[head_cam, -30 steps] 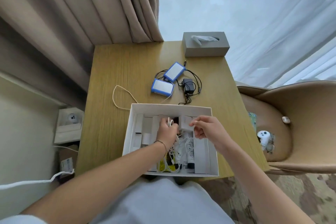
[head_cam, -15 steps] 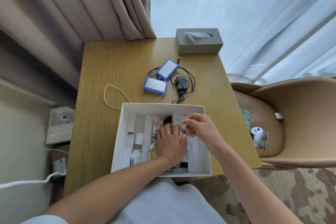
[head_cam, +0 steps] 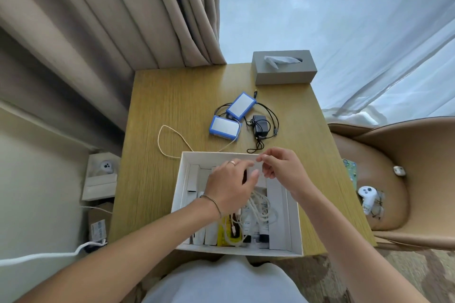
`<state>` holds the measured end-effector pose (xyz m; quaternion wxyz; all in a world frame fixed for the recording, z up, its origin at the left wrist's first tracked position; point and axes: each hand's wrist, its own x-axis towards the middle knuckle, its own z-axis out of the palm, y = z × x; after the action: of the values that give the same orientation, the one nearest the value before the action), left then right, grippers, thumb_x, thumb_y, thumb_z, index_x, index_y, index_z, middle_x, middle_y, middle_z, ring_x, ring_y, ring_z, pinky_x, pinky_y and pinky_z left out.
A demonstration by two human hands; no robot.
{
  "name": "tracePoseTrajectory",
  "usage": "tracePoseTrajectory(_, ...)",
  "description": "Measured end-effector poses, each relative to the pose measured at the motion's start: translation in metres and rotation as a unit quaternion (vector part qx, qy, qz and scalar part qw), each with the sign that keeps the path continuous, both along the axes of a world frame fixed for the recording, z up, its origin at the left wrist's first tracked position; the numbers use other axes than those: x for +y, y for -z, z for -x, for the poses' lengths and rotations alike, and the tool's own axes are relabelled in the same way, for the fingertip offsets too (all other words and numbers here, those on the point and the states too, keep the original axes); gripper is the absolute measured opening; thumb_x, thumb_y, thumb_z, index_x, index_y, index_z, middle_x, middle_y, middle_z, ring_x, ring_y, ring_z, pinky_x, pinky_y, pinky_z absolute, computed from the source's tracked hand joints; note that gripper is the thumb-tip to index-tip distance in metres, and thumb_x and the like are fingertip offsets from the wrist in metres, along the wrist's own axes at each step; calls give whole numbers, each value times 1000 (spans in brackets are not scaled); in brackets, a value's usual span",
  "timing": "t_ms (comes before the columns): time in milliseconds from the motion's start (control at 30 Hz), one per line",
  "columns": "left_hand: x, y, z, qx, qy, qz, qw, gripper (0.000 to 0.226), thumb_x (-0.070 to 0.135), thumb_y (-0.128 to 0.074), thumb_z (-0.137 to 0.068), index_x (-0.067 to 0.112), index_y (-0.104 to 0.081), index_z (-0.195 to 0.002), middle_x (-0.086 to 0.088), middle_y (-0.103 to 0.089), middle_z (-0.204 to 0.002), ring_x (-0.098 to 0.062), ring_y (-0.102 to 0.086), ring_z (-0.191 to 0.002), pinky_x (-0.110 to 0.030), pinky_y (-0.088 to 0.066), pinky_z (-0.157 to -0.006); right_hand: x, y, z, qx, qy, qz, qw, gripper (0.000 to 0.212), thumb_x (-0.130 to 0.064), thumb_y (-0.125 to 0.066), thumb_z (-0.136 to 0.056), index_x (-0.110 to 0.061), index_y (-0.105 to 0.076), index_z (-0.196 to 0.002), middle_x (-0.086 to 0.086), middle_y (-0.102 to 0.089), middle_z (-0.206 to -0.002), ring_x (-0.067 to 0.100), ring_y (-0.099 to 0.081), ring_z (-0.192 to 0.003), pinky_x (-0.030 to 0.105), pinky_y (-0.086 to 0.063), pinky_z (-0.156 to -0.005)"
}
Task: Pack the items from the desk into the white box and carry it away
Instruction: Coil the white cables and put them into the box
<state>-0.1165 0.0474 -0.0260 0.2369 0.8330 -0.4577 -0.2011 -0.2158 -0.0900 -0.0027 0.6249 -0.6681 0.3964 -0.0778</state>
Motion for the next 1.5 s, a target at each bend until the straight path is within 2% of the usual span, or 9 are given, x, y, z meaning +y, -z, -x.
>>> tracePoseTrajectory(133, -10, -19, -38, -2, -24, 11, 1000, 38, 49, -38, -92, 28, -67, -105, 6, -68, -104, -16, -60, -97, -36, -50, -81, -12, -2, -17, 4, 8, 36, 999, 20, -4, -56, -96, 0, -72, -85, 6, -63, -61, 11, -54, -52, 15, -42, -51)
tracePoseTrajectory(367, -59, -10, -93, 33, -74, -104, 991, 24, 27, -50, -91, 24, -69, -105, 1, -70, -109, -23, -63, -99, -34, -52, -82, -35, 0, -50, 37, 9, 96, 995, 22, -10, -57, -95, -18, -73, -83, -4, -71, -74, 3, -60, -62, 17, -45, -58)
tracePoseTrajectory(533, -92, 21, -109, 36, -63, -246, 966, 21, 22, -47, -90, 19, -67, -95, -8, -68, -100, -27, -60, -88, -30, -45, -69, -50, 8, -63, 69, -4, 103, 992, 22, -9, -56, -93, -21, -74, -88, -6, -75, -88, 10, -69, -86, 33, -57, -79)
tracePoseTrajectory(633, -104, 44, -113, 57, -58, -318, 944, 26, 27, -48, -92, 15, -62, -111, -8, -64, -109, -25, -55, -88, -27, -39, -65, -55, 15, -64, 85, -12, 98, 991, 23, -10, -56, -94, -24, -73, -86, -7, -75, -87, 12, -70, -85, 35, -57, -80)
tracePoseTrajectory(767, -116, 66, -116, 65, -49, -348, 934, 14, 22, -49, -90, 13, -57, -97, -6, -60, -94, -23, -55, -79, -28, -40, -60, -59, 23, -62, 93, -19, 87, 992, 21, -10, -55, -93, -20, -73, -88, -4, -75, -82, 26, -69, -76, 45, -58, -77)
tracePoseTrajectory(967, -122, 73, -120, 33, -31, -328, 943, 27, 28, -52, -96, 8, -71, -97, -17, -70, -96, -30, -66, -89, -34, -51, -70, -63, 27, -58, 91, -36, 81, 992, 21, -10, -56, -92, -19, -74, -89, -4, -76, -83, 30, -71, -83, 52, -58, -82)
tracePoseTrajectory(1100, -114, 50, -125, -18, -39, -265, 963, 40, 32, -53, -96, 17, -52, -58, -2, -47, -59, -25, -51, -68, -28, -30, -49, -66, 21, -64, 79, -32, 92, 992, 21, -9, -57, -93, -20, -74, -92, -5, -75, -87, 27, -71, -84, 49, -59, -82)
tracePoseTrajectory(1333, -87, -15, -138, -6, -22, -74, 997, 47, 37, -53, -95, 17, -43, -53, 2, -45, -66, -21, -47, -64, -32, -34, -54, -53, -6, -93, -12, -145, 212, 966, 40, -15, -63, -96, -20, -61, -136, -6, -63, -135, 9, -50, -129, 30, -39, -110)
tracePoseTrajectory(1500, -56, -61, -152, 185, -90, 53, 977, 47, 32, -62, -93, 8, -43, -56, -1, -36, -59, -15, -34, -56, -31, -28, -56, -37, -26, -120, -58, -139, 163, 975, 22, -19, -57, -101, -11, -71, -85, 8, -72, -79, 16, -62, -74, 40, -50, -76)
